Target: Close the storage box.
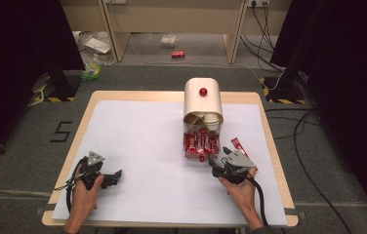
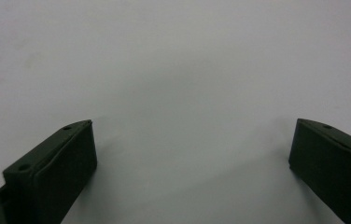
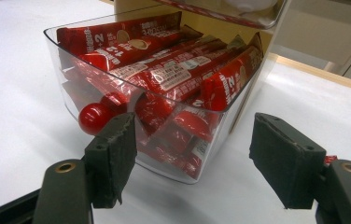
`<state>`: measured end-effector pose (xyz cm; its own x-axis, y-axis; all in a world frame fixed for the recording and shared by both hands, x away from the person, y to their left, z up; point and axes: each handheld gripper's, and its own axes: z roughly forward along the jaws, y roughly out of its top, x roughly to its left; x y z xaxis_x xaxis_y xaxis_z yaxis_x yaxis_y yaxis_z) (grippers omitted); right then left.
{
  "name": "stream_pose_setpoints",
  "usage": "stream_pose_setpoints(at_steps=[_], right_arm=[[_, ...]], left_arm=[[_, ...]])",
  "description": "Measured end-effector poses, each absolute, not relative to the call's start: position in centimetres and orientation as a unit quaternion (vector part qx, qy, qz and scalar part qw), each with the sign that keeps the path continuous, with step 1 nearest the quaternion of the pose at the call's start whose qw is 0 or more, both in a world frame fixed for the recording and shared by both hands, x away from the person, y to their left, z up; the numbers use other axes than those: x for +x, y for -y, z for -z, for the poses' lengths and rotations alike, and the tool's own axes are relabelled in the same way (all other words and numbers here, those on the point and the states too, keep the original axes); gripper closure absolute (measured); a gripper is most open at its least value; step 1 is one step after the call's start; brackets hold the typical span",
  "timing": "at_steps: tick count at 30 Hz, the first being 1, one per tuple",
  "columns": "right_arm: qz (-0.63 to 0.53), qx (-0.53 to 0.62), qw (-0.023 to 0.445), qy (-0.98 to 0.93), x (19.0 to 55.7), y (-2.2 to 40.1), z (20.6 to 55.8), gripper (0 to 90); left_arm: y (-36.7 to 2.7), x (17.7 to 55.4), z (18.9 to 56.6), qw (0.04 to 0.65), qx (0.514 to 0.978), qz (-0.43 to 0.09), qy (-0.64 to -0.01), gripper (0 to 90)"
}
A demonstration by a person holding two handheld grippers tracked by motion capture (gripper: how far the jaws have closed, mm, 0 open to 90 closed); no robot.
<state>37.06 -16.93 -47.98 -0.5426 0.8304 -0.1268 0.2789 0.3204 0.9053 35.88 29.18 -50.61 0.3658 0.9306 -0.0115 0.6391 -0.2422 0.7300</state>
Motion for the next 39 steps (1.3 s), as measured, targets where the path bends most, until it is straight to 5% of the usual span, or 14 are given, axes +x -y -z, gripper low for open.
stream_pose_setpoints(at_steps=[39], right_arm=[[-0.450,0.381,0.315,-0.743,39.0,16.9,48.3,31.1]], left_arm=[[-29.2,35.9,50.6,0.332,0.757,-0.219,-0.519,0.3]])
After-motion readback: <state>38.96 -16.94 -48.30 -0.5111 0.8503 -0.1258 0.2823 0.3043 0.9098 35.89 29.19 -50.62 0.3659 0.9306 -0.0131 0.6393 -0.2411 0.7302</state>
